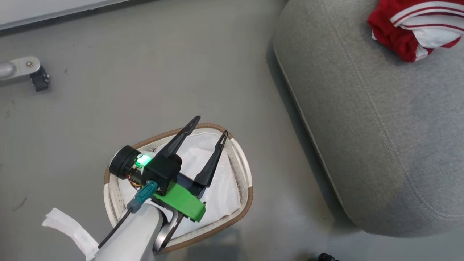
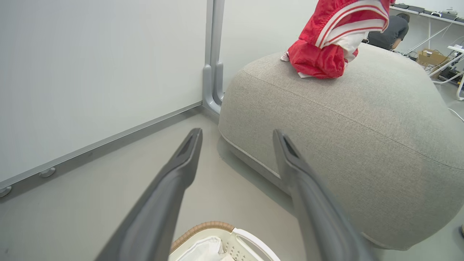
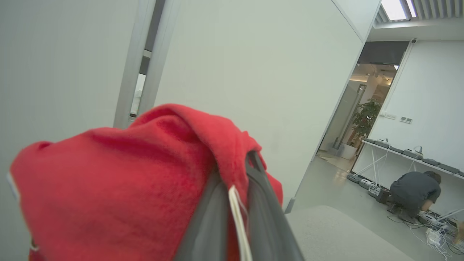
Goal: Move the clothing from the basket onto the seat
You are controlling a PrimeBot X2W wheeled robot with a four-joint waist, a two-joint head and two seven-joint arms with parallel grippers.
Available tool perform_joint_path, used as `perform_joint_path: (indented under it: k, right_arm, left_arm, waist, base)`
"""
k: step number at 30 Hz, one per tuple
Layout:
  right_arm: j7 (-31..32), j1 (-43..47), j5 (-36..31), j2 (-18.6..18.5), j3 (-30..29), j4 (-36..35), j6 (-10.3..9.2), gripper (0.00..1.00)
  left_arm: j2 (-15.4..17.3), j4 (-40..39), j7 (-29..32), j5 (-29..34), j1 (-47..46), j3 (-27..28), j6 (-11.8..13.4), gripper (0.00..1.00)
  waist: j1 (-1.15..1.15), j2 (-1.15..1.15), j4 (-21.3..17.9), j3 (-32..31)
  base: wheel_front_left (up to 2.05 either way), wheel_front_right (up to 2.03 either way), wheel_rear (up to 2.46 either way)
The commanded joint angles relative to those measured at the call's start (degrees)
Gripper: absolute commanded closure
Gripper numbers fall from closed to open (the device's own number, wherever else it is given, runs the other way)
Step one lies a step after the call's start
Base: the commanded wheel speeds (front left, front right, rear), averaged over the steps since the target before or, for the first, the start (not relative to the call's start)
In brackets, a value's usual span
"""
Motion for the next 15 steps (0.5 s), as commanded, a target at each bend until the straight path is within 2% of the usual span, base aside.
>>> perform_joint_path:
  k: [1,6,15]
  right_arm:
    - [-0.3,0.5,-0.7,-1.0,-1.0,1.4,-0.04,1.00]
    - [-0.3,3.8,-3.2,-2.9,-6.0,7.1,-0.04,1.00]
    - [-0.3,7.4,-6.1,3.0,-12.3,13.5,-0.04,1.00]
  left_arm:
    - [0.2,-0.3,0.0,0.5,-1.4,0.3,-0.1,0.00]
    - [0.5,-0.9,0.0,1.3,-2.5,0.3,-0.1,0.00]
    - [1.1,-1.0,0.0,1.8,-3.8,0.7,-0.2,0.00]
  waist:
    - [0.00,0.00,3.9,4.0]
    - [0.00,0.00,6.2,7.2]
    - [0.00,0.00,6.5,10.2]
  base:
    - [0.00,0.00,0.00]
    - [0.00,0.00,0.00]
    - [0.00,0.00,0.00]
